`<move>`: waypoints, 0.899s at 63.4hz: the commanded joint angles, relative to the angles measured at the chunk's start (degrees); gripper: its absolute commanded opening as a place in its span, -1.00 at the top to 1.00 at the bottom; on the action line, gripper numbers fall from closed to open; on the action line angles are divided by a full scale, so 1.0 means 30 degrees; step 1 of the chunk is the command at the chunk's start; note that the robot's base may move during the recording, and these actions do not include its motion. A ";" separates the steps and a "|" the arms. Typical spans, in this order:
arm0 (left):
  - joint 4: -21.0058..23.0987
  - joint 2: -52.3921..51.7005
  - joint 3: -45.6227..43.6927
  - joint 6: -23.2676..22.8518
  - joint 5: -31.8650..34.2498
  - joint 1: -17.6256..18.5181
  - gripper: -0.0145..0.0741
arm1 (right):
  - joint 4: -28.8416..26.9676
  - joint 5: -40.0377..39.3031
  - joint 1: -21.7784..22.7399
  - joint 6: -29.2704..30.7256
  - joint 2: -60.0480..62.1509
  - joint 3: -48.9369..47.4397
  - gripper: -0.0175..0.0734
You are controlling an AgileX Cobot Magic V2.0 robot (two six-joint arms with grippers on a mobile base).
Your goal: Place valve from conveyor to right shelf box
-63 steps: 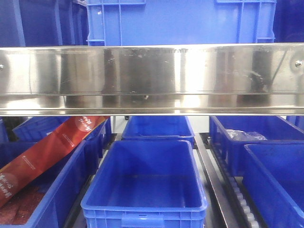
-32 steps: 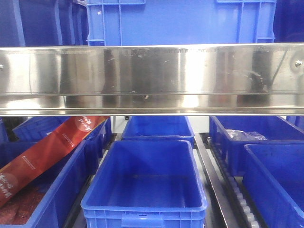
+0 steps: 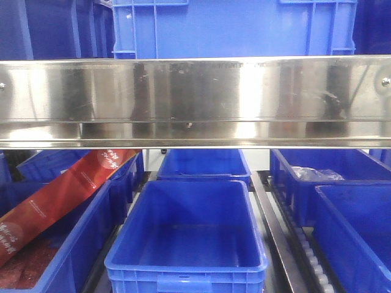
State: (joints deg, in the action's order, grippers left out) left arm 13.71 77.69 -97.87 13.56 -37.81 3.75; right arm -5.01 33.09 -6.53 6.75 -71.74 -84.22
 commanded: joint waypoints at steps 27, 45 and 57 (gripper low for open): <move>0.0493 0.9319 -0.8099 0.0139 0.1902 0.5688 0.92 | -0.1128 -0.1117 -0.3413 0.0040 -0.6626 -0.8057 0.95; 0.0533 1.1719 -0.8373 0.0139 0.3013 0.6094 0.92 | -0.1196 -0.0612 -0.4104 0.0040 -0.9427 -0.8293 0.95; 0.0574 1.2456 -0.8373 0.0139 0.3120 0.6094 0.92 | -0.1242 -0.0622 -0.4175 0.0040 -1.0344 -0.8293 0.95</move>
State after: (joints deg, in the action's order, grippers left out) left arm 14.59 115.20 -121.94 13.85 -31.98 21.91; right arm -8.52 35.18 -18.95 6.75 -103.27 -107.98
